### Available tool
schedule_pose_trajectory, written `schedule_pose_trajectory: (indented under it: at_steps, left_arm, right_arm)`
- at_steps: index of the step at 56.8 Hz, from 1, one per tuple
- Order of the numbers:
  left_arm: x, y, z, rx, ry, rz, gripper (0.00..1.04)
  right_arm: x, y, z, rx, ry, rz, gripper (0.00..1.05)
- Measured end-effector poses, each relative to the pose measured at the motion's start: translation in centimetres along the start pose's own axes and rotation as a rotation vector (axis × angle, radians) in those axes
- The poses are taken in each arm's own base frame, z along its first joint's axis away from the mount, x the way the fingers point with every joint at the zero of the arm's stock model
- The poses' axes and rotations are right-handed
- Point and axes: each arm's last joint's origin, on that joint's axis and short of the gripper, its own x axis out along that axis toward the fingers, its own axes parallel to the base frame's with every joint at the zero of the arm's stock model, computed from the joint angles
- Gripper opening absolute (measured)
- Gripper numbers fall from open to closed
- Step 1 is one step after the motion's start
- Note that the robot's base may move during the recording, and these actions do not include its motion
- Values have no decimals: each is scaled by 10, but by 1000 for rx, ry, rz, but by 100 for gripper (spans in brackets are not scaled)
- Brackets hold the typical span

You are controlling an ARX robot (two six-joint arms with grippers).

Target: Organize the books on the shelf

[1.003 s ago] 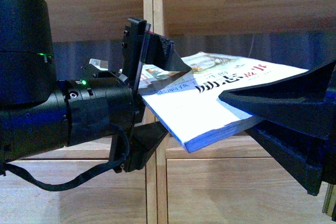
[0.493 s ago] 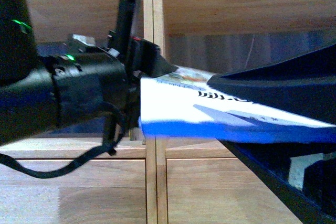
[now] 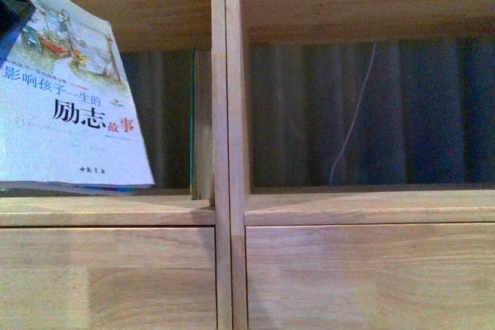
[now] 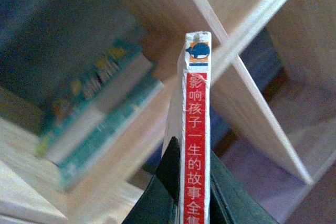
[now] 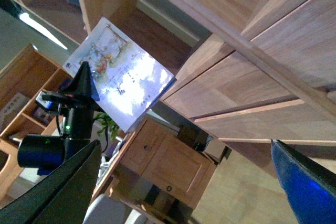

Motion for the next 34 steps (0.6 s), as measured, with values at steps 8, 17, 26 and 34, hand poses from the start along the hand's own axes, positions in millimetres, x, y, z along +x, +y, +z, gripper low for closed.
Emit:
schedule_pose_trajectory:
  at_steps: [8, 17, 26, 34]
  left_arm:
    - [33, 8, -16, 283, -61, 4, 7]
    - [70, 9, -30, 436, -90, -26, 7]
    - [99, 5, -43, 526, -151, -103, 7]
    - [121, 7, -60, 556, -185, -138, 7]
  right_arm:
    - [-17, -6, 0, 0, -18, -16, 98]
    - [-33, -11, -2, 15, -28, -35, 98]
    - [-46, -4, 1, 5, -31, -27, 98]
    - [-50, 1, 3, -19, -38, -18, 98]
